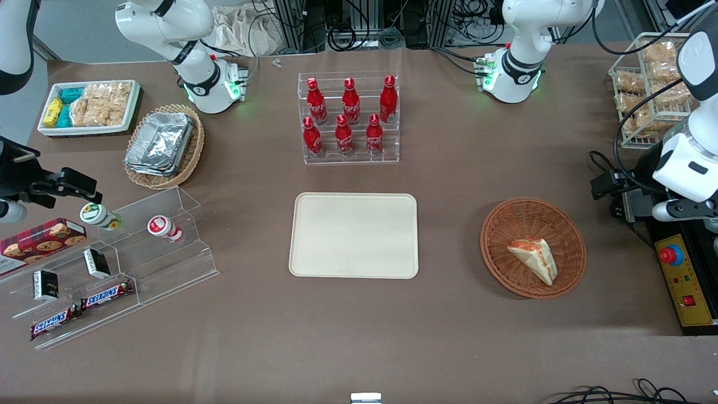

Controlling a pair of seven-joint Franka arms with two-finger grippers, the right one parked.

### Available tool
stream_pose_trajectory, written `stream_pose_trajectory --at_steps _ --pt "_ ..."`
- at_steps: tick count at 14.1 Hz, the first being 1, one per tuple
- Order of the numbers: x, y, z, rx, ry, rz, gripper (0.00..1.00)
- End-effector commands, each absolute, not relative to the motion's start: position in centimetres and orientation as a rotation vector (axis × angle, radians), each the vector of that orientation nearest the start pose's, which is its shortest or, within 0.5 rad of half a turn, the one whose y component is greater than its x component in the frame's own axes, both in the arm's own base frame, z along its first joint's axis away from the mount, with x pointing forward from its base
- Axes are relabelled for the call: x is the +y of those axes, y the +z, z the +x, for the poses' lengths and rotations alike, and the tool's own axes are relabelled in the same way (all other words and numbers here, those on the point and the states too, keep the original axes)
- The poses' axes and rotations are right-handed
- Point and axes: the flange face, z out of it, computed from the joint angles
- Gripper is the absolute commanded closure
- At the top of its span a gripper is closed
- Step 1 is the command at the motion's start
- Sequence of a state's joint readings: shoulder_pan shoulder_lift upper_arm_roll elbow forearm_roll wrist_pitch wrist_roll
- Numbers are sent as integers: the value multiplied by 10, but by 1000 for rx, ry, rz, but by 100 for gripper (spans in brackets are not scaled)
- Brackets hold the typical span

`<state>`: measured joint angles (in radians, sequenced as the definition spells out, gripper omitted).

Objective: Place sandwich from basket to tray
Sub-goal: 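Move the left gripper over the wicker basket above the wrapped sandwich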

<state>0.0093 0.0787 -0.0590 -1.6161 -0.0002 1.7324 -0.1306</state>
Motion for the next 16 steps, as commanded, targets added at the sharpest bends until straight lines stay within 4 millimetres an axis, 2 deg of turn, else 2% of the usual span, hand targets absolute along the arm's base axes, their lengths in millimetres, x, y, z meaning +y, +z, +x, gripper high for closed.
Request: stream_pose_trajectory --at_steps 1,4,5,7,11,16 --pt "-29 572 591 -160 -65 -3128 0" --pt "-25 558 599 -189 -38 -3128 0" --pt "-23 551 601 -245 -29 -3123 0" --pt "-22 537 607 -512 -23 -3084 0" --pt "-29 480 630 -795 52 -2989 0" --pt "-39 410 653 -996 43 -2954 0"
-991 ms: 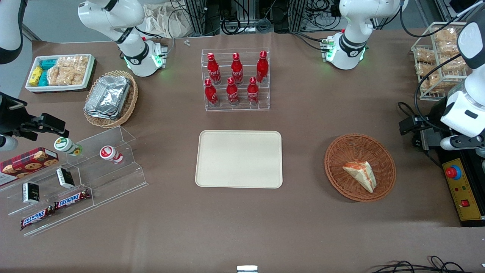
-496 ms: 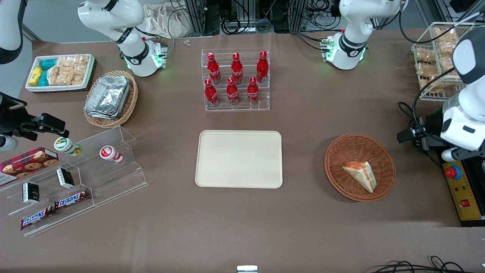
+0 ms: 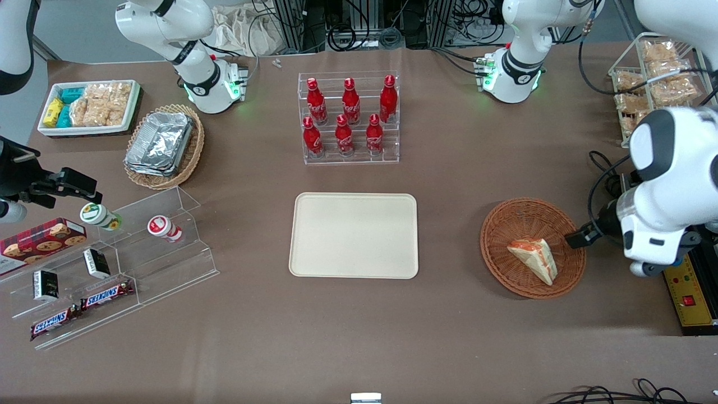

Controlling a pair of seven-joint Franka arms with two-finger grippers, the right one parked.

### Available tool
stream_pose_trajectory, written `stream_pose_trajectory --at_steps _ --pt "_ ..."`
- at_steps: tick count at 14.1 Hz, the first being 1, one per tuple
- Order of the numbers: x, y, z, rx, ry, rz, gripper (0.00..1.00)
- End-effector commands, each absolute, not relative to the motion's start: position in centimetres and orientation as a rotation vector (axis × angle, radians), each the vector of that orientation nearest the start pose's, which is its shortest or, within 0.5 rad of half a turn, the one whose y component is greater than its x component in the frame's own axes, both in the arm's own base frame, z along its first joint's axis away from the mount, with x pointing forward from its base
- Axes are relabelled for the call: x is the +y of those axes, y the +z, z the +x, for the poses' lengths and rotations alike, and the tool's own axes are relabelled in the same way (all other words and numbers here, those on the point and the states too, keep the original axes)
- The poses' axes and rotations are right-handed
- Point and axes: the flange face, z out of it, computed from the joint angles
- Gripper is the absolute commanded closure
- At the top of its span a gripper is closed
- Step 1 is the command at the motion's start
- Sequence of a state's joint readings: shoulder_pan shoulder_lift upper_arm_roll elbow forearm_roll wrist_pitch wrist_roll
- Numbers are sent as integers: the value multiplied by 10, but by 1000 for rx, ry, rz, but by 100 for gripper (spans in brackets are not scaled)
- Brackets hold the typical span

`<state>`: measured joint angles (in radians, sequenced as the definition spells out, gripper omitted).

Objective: Place sandwich from basket to tray
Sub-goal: 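Move the left gripper over the wicker basket above the wrapped sandwich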

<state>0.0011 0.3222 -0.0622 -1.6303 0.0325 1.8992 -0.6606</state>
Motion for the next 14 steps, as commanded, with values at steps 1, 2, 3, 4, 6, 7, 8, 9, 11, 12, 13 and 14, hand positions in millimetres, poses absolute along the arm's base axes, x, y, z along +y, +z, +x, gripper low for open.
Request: stream_pose_trajectory --at_steps 1,2,3,4,6,7,8,9,11,12,13,14 --pt "-44 396 656 -1028 13 -2954 0" --pt "-57 383 659 -1060 -9 -2950 0" --pt "-61 366 662 -1093 -24 -2941 0" --pt "-65 354 662 -1104 -45 -2944 0" --pt "-66 333 655 -1125 -68 -2946 0" --pt "-66 322 650 -1124 -72 -2949 0" --pt "-65 315 644 -1125 -82 -2951 0" --pt "-64 310 639 -1123 -90 -2953 0" --pt "-63 306 636 -1112 -91 -2952 0" --pt "-62 307 635 -1107 -91 -2953 0" --pt "-59 305 632 -1099 -82 -2951 0" --pt "-58 306 631 -1094 -84 -2953 0"
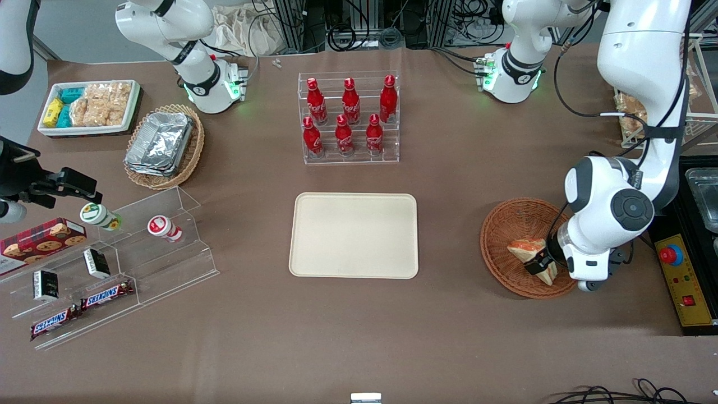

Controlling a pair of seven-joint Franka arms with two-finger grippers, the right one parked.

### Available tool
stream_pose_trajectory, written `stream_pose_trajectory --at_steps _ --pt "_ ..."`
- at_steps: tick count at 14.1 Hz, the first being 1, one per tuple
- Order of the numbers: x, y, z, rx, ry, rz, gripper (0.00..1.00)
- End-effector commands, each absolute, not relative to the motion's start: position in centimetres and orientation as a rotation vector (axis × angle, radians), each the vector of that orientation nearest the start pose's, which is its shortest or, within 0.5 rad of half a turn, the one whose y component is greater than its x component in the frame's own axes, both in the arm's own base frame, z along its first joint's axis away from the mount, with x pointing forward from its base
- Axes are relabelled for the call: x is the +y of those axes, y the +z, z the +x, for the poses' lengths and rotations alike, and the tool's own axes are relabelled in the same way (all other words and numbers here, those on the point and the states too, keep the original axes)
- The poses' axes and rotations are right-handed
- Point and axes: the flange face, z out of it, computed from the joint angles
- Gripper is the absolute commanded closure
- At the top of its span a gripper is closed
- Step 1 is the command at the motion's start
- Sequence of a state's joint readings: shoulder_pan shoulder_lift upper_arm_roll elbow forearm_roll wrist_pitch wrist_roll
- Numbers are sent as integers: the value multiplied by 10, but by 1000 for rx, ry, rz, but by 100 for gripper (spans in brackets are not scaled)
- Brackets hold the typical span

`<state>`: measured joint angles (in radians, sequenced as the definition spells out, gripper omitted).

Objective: Place sandwich from basket to tray
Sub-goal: 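Lower the left gripper and close it on the wrapped sandwich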

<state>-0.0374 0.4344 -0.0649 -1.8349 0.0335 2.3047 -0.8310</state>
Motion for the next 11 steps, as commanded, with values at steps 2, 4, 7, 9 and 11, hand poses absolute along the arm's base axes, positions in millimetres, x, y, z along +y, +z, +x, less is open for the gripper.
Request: stream_pose_trajectory --at_steps 2,4,7,9,11 --pt "-55 301 628 -1093 -72 -2949 0" --pt "-54 294 624 -1093 -69 -2948 0" --pt "-53 281 614 -1094 -86 -2954 0" --pt "-53 271 608 -1095 -111 -2963 0" --pt "-52 259 603 -1098 -132 -2970 0"
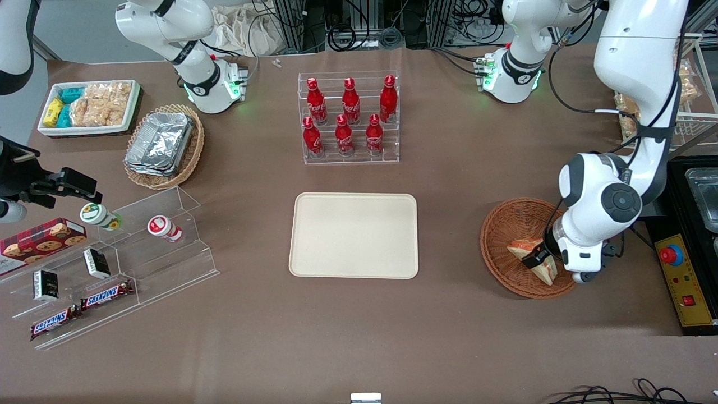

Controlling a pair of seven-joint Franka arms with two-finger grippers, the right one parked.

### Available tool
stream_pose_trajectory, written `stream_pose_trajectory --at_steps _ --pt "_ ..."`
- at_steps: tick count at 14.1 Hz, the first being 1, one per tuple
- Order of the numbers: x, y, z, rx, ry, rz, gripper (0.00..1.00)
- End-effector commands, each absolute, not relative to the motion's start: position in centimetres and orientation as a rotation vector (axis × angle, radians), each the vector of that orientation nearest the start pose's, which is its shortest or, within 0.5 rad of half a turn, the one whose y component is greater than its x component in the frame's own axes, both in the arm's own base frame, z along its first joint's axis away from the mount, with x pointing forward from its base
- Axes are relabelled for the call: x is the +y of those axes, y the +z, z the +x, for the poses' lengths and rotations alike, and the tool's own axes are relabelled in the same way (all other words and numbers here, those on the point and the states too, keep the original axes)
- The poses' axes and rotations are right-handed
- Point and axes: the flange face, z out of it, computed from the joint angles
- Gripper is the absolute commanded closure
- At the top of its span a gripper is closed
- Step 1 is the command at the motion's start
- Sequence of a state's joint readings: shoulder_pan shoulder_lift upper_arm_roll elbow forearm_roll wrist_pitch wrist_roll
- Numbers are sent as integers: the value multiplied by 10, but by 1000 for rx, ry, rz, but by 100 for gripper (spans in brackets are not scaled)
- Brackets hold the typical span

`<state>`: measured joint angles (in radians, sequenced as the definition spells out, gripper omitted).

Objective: Place sandwich from basket to tray
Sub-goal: 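Lower the left gripper and close it on the wrapped sandwich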

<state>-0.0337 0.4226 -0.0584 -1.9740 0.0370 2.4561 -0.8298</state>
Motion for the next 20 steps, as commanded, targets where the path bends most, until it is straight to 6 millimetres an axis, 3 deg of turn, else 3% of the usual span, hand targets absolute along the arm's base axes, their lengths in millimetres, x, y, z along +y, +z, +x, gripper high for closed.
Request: stream_pose_trajectory --at_steps 1,3,4,5,7,11,15,18,20 --pt "-53 257 603 -1101 -131 -2971 0" --pt "-53 256 604 -1110 -128 -2967 0" --pt "-53 253 605 -1114 -124 -2964 9" --pt "-53 255 607 -1106 -130 -2969 37" --pt "-53 255 607 -1102 -131 -2970 53" --pt "-54 264 619 -1111 -138 -2968 72" --pt "-53 281 635 -1085 -19 -2932 88" --pt "-52 290 635 -817 -10 -2972 100" --pt "-51 325 642 -678 -52 -3016 100"
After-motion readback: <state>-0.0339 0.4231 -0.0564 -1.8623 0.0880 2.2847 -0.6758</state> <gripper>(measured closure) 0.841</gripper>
